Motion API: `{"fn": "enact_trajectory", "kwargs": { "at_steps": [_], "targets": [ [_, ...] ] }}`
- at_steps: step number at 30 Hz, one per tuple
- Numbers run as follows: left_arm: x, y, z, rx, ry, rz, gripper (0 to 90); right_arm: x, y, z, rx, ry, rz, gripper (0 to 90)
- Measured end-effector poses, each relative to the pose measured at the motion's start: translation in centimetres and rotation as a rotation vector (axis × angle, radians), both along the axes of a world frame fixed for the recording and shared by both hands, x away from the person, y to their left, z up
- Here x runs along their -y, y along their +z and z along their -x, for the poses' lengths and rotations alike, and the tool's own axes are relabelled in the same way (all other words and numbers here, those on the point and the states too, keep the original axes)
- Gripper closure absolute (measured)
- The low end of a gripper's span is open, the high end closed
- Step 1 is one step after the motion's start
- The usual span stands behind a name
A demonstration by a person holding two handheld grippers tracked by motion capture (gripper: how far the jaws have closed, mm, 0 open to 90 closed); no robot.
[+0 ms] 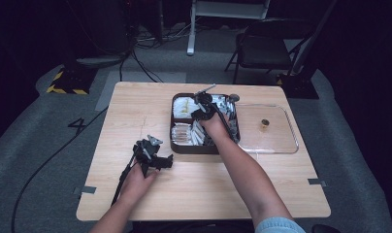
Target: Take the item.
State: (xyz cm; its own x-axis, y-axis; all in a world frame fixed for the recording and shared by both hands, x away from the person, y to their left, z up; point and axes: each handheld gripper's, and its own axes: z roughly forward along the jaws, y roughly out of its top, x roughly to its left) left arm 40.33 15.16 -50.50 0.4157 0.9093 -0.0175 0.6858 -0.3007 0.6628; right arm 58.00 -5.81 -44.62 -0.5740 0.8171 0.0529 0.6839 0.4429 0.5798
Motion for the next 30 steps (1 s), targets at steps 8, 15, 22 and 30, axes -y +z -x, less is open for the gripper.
{"fn": "enact_trajectory", "kwargs": {
  "at_steps": [8,15,22,30],
  "targets": [
    [0.0,0.0,0.0,0.001,0.000,0.001,0.1,0.0,-0.1,-0.1,-0.019,0.005,0.010,69.2],
    [0.0,0.0,0.0,0.000,0.000,0.000,0.0,0.0,-0.1,0.1,-0.021,0.018,0.051,84.9],
    [0.0,0.0,0.0,0.000,0.000,0.000,0.0,0.2,0.3,0.3,0.008,0.011,0.061,89.8],
    [0.0,0.0,0.0,0.000,0.000,0.000,0.0,0.8,1.2,0.5,0.045,0.009,0.038,89.8]
  ]
}}
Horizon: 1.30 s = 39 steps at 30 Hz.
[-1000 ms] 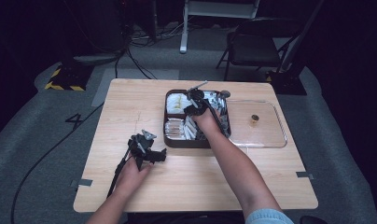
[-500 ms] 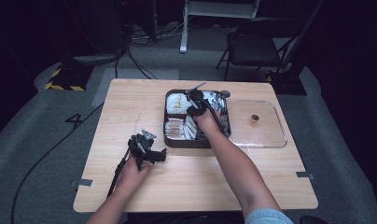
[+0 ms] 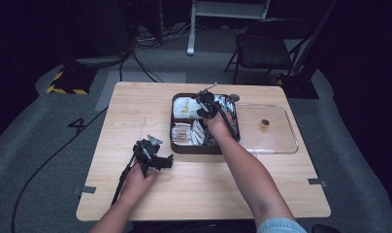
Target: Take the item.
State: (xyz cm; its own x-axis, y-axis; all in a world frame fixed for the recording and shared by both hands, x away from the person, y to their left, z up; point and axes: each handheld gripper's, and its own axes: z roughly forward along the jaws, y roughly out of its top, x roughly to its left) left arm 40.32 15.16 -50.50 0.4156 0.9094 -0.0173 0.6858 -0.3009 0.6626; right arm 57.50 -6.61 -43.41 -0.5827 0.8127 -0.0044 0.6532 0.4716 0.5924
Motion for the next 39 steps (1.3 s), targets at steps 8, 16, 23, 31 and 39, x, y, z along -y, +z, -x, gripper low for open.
{"fn": "enact_trajectory", "kwargs": {
  "at_steps": [8,16,23,31,39],
  "targets": [
    [0.0,0.0,0.0,0.000,0.000,0.000,0.0,0.8,1.2,0.3,0.037,0.001,-0.038,90.0],
    [0.0,0.0,0.0,0.000,0.000,0.000,0.0,1.9,3.5,1.1,0.078,0.018,-0.097,90.0],
    [0.0,0.0,0.0,0.002,0.001,-0.001,0.1,3.3,5.6,2.4,0.116,0.025,-0.131,90.0],
    [0.0,0.0,0.0,0.002,0.000,-0.001,0.1,5.5,7.9,5.0,0.159,0.040,-0.189,90.0],
    [0.0,0.0,0.0,0.002,0.000,-0.001,0.1,8.2,9.7,7.8,0.181,0.064,-0.221,90.0]
  ]
}}
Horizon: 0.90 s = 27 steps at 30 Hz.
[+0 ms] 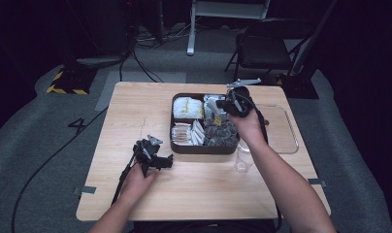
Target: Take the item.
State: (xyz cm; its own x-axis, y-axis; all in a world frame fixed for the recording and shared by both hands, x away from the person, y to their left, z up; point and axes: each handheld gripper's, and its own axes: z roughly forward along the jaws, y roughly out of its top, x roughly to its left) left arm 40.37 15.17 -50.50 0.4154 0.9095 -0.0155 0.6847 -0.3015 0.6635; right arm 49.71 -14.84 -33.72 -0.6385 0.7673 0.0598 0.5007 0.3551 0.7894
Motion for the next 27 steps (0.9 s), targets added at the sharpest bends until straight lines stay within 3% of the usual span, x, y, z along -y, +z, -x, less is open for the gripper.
{"fn": "enact_trajectory", "kwargs": {
  "at_steps": [12,27],
  "targets": [
    [0.0,0.0,-0.1,-0.003,0.005,0.003,0.1,3.6,1.1,3.6,0.024,0.019,-0.022,90.0],
    [0.1,0.0,-0.1,-0.003,0.005,0.003,0.0,7.6,1.4,6.9,0.030,0.012,-0.047,90.0]
  ]
}}
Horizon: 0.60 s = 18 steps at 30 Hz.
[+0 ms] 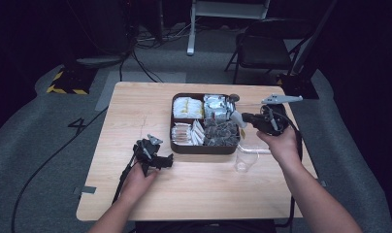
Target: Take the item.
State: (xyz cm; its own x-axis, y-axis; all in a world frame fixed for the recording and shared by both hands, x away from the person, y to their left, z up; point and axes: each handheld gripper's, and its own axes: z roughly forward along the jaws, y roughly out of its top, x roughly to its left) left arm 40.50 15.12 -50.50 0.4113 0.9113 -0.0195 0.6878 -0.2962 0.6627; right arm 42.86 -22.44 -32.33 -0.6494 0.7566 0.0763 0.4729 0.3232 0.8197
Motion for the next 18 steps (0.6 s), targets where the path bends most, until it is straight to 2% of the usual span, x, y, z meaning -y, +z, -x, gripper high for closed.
{"fn": "enact_trajectory", "kwargs": {
  "at_steps": [10,18],
  "targets": [
    [0.0,0.0,0.0,0.000,0.001,0.000,0.1,1.7,-0.9,1.9,-0.018,-0.002,-0.008,90.0],
    [0.0,0.0,0.0,0.000,0.001,0.000,0.0,2.8,-2.5,2.9,-0.046,-0.009,-0.022,90.0]
  ]
}}
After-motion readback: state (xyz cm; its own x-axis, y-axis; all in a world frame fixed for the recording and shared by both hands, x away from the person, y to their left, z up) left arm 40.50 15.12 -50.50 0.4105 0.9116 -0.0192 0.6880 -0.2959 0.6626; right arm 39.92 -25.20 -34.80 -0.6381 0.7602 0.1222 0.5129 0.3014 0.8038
